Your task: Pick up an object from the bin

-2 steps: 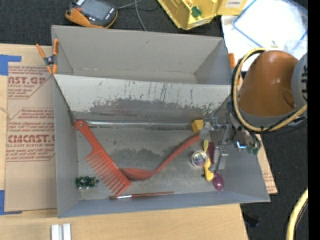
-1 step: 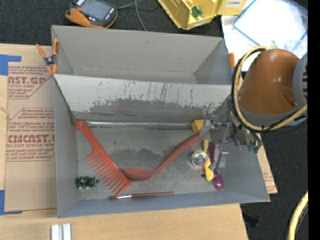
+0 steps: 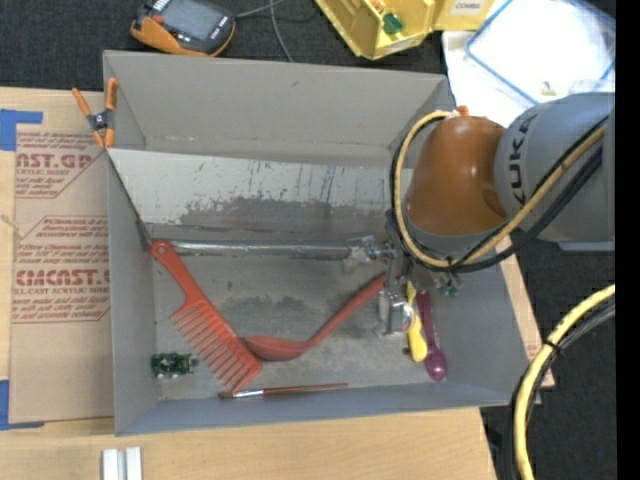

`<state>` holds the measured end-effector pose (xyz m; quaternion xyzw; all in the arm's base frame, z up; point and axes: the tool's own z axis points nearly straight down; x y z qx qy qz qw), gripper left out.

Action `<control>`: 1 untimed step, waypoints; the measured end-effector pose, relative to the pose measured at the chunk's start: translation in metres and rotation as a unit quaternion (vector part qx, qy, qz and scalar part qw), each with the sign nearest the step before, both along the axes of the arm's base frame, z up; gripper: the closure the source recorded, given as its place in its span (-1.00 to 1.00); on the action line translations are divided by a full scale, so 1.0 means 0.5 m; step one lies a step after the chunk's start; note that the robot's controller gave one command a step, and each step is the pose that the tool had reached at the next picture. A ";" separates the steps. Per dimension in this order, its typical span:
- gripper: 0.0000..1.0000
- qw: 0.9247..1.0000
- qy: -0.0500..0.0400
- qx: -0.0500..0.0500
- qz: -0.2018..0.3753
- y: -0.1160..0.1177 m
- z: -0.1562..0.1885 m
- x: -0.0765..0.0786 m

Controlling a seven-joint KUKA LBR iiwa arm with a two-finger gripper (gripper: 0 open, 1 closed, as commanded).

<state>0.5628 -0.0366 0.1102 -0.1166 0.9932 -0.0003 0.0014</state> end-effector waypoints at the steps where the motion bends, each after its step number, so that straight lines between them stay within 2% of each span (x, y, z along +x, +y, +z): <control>1: -1.00 0.992 -0.003 -0.001 0.124 0.005 0.099 0.042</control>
Offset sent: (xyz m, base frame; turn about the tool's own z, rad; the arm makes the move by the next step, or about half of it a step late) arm 0.0160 0.0176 -0.0102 -0.2959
